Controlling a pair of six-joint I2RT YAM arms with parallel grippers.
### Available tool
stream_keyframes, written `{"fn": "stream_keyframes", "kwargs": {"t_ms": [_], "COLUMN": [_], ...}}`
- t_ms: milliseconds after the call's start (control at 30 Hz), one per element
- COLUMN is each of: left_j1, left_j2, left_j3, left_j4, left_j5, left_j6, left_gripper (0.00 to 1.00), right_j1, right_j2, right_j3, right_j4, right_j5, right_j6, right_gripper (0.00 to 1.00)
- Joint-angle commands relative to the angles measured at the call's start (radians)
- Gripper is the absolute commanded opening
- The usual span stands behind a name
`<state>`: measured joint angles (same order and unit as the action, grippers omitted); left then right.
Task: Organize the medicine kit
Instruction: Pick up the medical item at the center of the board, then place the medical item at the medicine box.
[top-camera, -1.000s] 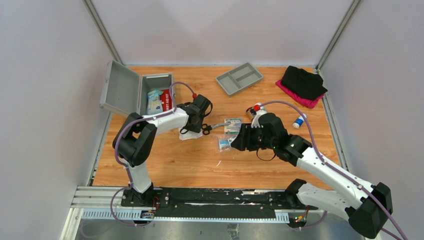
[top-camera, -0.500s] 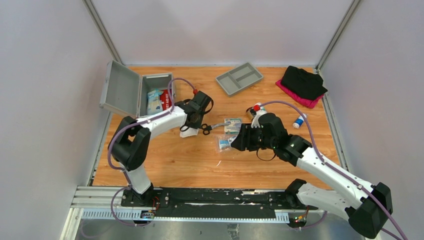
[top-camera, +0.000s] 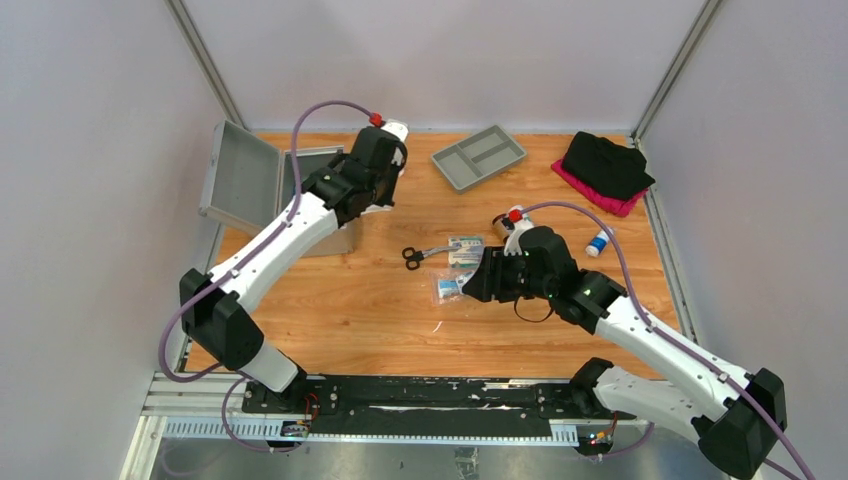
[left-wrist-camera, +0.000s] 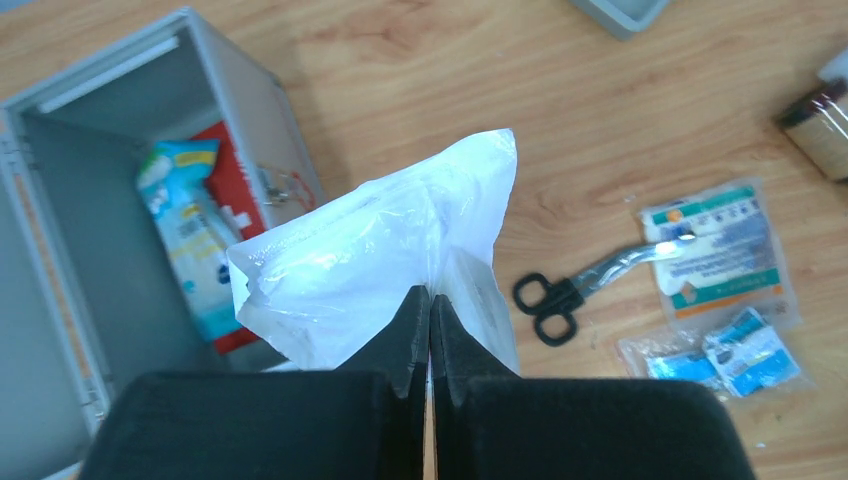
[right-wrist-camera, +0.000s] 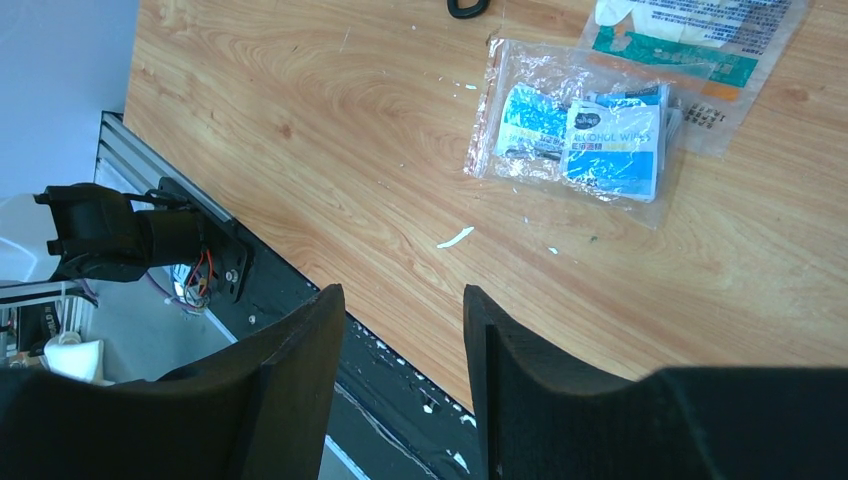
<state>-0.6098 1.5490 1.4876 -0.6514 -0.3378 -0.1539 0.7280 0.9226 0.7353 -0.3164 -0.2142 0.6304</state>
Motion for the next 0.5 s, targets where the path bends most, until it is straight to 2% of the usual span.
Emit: {"fn": "stream_keyframes", "kwargs": {"t_ms": [0, 133, 267, 467], "left_j1": [0.122, 0.219, 0.261, 0.334], "left_j2": [-0.019, -0.019, -0.027, 0.003], "left_j3": [0.025, 0.014, -0.042, -0.111], "left_j4": [-0.060, -0.081, -0.091, -0.057], "left_j5": [0.017, 0.001, -0.046, -0.035], "left_j6": [0.092, 0.123, 0.151, 0.152], "left_gripper": [0.00, 0.00, 0.00, 0.00], "right_j1": [-0.012, -0.010, -0.011, -0.011], "right_j2": [-0.027, -0.060, -0.073, -0.067], "right_j3": [-0.017, -0.033, -0.042, -0.041], "right_j4": [-0.045, -0.059, -0.064, -0.065], "right_j5": [0.002, 0.022, 0.027, 0.014], "right_j6": [0.005, 0.004, 0.004, 0.003], "right_gripper": [0.52, 0.52, 0.52, 0.52]}}
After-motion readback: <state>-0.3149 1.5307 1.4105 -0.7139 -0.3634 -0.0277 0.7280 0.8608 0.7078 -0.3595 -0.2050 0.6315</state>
